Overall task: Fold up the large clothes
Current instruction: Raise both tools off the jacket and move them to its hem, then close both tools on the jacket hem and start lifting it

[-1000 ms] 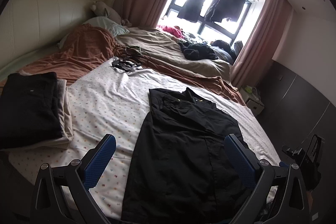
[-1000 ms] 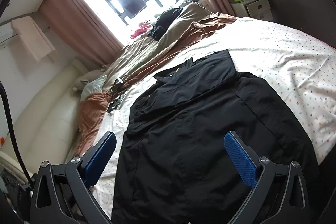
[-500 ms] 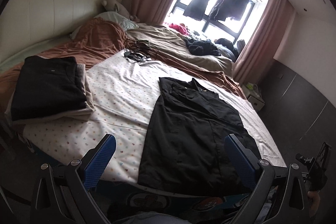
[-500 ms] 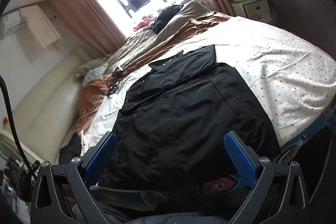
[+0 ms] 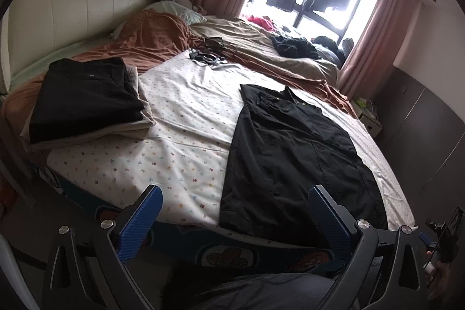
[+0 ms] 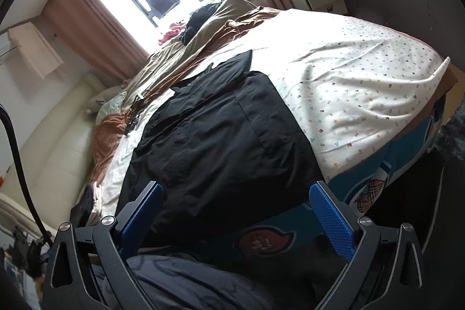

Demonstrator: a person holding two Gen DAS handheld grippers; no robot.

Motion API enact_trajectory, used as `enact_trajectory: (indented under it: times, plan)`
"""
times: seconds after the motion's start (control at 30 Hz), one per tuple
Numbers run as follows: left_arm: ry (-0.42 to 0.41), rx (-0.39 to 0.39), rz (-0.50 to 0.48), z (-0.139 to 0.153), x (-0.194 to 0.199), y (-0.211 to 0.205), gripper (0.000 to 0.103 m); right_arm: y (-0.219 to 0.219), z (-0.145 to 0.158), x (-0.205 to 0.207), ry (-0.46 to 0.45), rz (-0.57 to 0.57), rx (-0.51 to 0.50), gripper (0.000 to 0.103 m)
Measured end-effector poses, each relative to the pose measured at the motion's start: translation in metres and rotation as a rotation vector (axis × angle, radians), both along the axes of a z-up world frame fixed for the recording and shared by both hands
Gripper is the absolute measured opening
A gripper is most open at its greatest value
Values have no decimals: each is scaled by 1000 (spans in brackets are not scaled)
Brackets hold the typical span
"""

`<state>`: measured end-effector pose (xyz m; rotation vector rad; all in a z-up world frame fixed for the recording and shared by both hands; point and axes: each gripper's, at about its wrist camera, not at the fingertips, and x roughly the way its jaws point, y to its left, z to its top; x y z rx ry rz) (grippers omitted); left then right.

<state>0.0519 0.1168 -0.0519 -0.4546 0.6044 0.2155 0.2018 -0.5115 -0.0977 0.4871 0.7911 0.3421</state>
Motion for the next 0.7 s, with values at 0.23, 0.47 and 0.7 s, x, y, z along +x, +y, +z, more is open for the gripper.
enact_trajectory:
  times: [0.23, 0.47, 0.7]
  plan:
    - [80, -119, -24, -54, 25, 20, 68, -8, -37, 14, 55, -34, 19, 84]
    - [153, -189, -63, -99, 59, 25, 52, 0, -72, 41, 108, -35, 25, 72]
    - [235, -222, -110, -133, 94, 20, 51, -5, -101, 71, 145, -65, 21, 72]
